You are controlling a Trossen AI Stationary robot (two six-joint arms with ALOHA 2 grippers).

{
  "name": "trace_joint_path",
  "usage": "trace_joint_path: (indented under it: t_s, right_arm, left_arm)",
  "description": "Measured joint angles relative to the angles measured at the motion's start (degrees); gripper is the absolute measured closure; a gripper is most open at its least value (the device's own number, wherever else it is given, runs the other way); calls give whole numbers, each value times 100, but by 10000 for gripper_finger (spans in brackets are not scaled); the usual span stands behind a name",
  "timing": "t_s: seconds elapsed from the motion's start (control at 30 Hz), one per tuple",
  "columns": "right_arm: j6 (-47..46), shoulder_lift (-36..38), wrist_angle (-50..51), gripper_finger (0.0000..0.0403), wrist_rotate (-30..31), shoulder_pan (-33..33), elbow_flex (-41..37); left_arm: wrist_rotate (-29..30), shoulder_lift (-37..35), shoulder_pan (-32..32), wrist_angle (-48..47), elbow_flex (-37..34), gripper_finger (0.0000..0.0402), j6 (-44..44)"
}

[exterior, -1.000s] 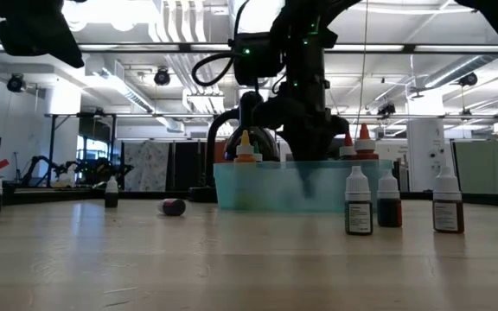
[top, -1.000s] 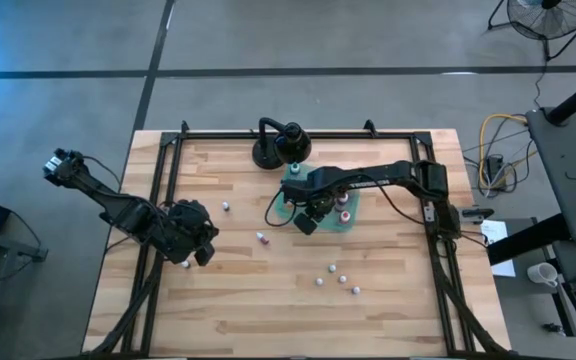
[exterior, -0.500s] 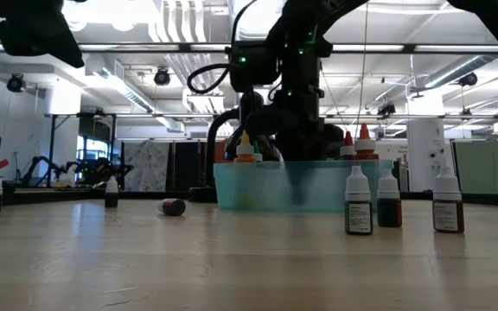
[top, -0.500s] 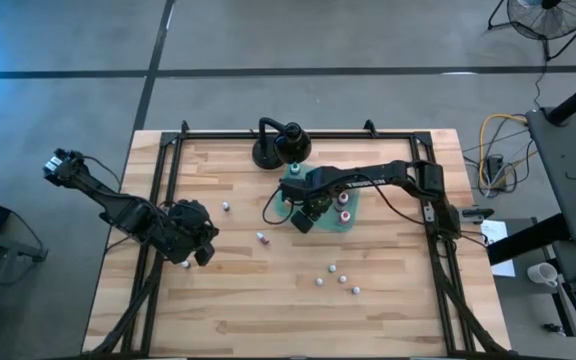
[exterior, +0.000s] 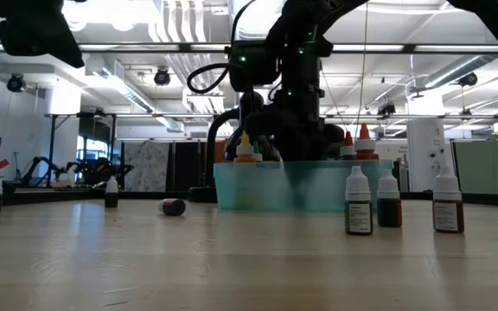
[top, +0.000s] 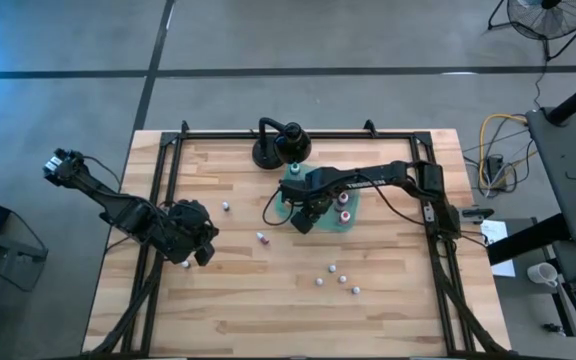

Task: Pick & Place food coloring
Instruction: Put the green food coloring bottle into the green bin, then move the pink food coloring bottle to the middle left of the table

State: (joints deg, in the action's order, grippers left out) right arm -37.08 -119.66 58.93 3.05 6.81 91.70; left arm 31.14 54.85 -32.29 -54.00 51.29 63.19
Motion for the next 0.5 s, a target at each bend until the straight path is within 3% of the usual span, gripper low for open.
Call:
trace_joint_path:
  t_s: [0.27,0.5]
  right_arm:
    - [-24,98,83,268,11,-4,0]
    - [-36,600,103,269,12,-32,78]
  left_arm:
    - [0,0,1,-1,0,401,1]
    - [2,0,2,1,0,401,1]
